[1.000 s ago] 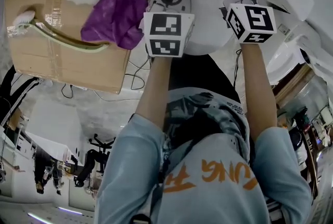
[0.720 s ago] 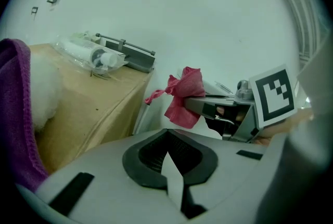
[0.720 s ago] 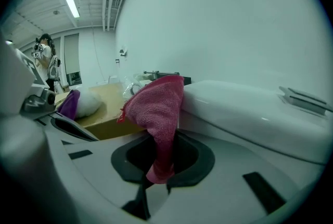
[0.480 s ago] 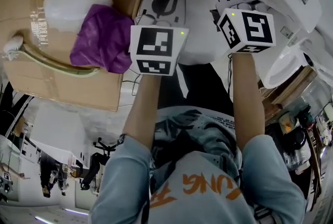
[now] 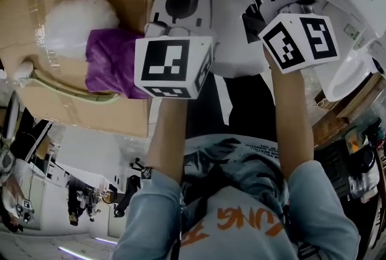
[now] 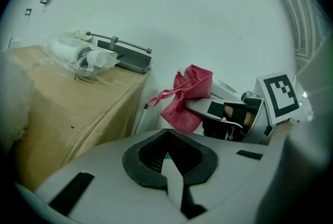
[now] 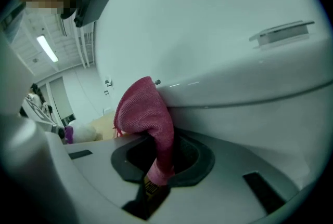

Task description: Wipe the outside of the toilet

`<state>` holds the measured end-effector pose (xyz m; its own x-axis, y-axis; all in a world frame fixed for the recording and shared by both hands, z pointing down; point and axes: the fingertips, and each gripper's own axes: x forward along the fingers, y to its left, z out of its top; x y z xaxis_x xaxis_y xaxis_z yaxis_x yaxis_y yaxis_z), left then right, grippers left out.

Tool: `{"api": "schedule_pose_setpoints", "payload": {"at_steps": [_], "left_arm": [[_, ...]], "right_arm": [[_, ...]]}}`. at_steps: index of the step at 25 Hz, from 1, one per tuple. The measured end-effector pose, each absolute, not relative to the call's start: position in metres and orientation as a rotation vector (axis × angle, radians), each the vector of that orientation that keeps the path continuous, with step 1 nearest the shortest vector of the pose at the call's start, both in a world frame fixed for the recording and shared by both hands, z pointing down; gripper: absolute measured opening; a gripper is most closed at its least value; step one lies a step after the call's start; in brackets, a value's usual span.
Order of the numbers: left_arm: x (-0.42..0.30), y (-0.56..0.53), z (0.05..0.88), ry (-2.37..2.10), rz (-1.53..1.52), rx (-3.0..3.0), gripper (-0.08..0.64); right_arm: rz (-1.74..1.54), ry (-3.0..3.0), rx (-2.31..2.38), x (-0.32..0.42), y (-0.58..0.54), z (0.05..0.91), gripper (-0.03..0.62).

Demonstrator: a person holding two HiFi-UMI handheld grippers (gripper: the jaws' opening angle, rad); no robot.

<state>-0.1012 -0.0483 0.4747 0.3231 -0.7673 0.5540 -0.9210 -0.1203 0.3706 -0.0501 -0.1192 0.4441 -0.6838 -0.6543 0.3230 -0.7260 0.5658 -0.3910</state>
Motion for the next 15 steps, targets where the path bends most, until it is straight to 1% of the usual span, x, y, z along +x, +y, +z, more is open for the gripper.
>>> {"api": "schedule_pose_setpoints", "payload": {"at_steps": [8,12,15], "left_arm": [[-0.073,-0.036,0.507,-1.429,0.316,1.922,0.02],[-0.068,-0.039,0.515,-1.443,0.339,1.915,0.02],[-0.068,-0.041,0.518,-1.488,0.299,1.852,0.02]], "right_arm": [[0.8,-2.662,1.146,-0.039,-0.114,0.465,0.072],[0.813,-2.671,1.16,-0.032,-0.113,0.467,0.072],[0.824,-2.657,1.199,-0.019,-0.11,0.469,0.072]]}}
